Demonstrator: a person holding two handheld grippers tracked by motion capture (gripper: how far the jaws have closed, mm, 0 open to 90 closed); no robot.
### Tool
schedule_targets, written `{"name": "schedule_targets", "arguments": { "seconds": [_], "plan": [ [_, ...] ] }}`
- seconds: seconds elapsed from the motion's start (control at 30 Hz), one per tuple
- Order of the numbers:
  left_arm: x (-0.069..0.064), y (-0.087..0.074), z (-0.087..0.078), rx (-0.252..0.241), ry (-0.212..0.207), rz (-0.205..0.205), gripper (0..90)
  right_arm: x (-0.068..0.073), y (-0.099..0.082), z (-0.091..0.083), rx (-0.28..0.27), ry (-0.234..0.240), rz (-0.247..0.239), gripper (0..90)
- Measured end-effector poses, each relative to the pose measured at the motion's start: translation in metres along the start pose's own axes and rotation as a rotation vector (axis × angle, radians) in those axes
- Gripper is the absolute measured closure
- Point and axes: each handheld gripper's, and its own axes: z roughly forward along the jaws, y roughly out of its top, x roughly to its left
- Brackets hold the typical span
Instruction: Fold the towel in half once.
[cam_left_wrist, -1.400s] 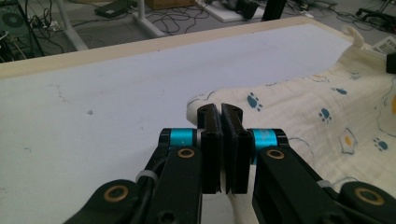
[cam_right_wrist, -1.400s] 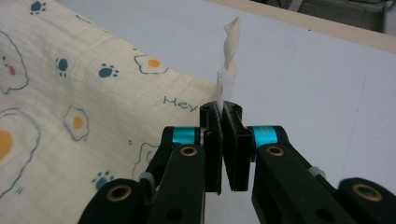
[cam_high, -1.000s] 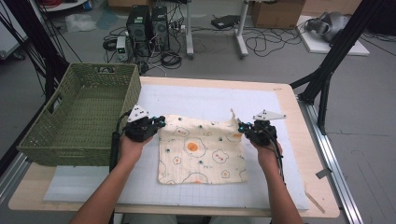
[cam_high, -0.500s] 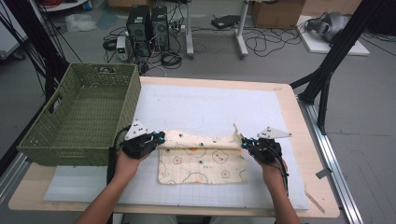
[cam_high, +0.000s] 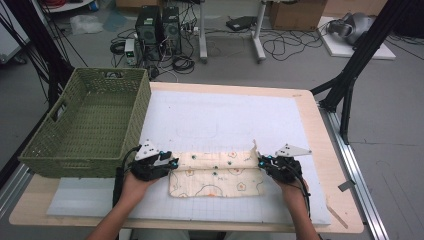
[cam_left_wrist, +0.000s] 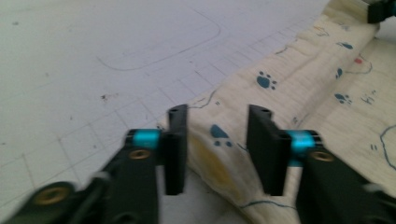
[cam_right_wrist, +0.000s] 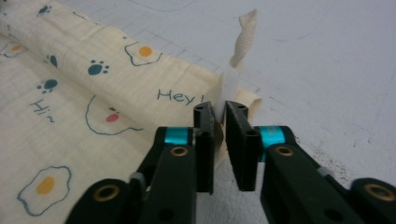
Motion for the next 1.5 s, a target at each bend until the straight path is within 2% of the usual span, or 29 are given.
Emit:
{"name": "schedule_targets", "arguments": {
  "seconds": [0.13,0.27,0.3,0.37,0.47,0.5,0.53,0.57,0.63,0.8,1.0,1.13,1.37,1.43,1.5],
  "plan": [
    [0.006,0.009,-0.004,-0.033,-0.006,-0.014,42.4,-0.003,0.005,-0.007,-0.047,-0.007,0.037,60.9],
    [0.004,0.012,0.007,0.024,-0.043,-0.004,41.4,-0.006,0.015,-0.003,-0.056,-0.031,0.059,44.9],
    [0.003,0.011,0.009,0.035,-0.043,-0.003,43.1,-0.006,0.017,0.001,-0.047,-0.043,0.070,43.2],
    [0.002,0.008,0.011,0.046,-0.042,0.013,54.2,-0.007,0.020,0.010,-0.027,-0.039,0.070,42.4],
    [0.001,0.006,0.010,0.033,-0.040,0.039,75.6,-0.010,0.022,0.022,0.013,-0.022,0.091,47.1],
    [0.000,0.005,0.009,0.033,-0.039,0.046,82.2,-0.012,0.021,0.026,0.034,0.010,0.103,52.5],
    [0.000,0.005,0.008,0.029,-0.041,0.050,84.6,-0.014,0.020,0.029,0.053,0.034,0.109,63.0],
    [0.000,0.005,0.006,0.022,-0.045,0.053,85.5,-0.013,0.019,0.029,0.069,0.046,0.079,74.9],
    [0.000,0.006,0.003,0.002,-0.053,0.048,85.8,-0.010,0.019,0.024,0.033,0.043,0.033,85.4],
    [-0.005,0.007,-0.007,-0.032,-0.073,0.047,86.0,-0.004,0.020,0.010,0.000,0.037,-0.010,86.5],
    [-0.015,0.004,-0.019,-0.068,-0.104,0.068,86.2,0.008,0.009,-0.016,-0.062,0.057,-0.047,86.5],
    [-0.019,0.000,-0.022,-0.063,-0.126,0.071,86.2,0.011,-0.001,-0.024,-0.054,0.069,-0.093,86.0],
    [-0.022,-0.010,-0.028,-0.038,-0.157,0.069,85.4,0.014,-0.013,-0.031,-0.046,0.122,-0.109,84.8],
    [-0.020,-0.012,-0.030,-0.043,-0.179,0.054,80.6,0.016,-0.014,-0.031,-0.035,0.128,-0.120,84.8],
    [-0.017,-0.011,-0.032,-0.057,-0.187,0.029,68.4,0.017,-0.016,-0.033,-0.031,0.136,-0.127,85.2]
  ]
}}
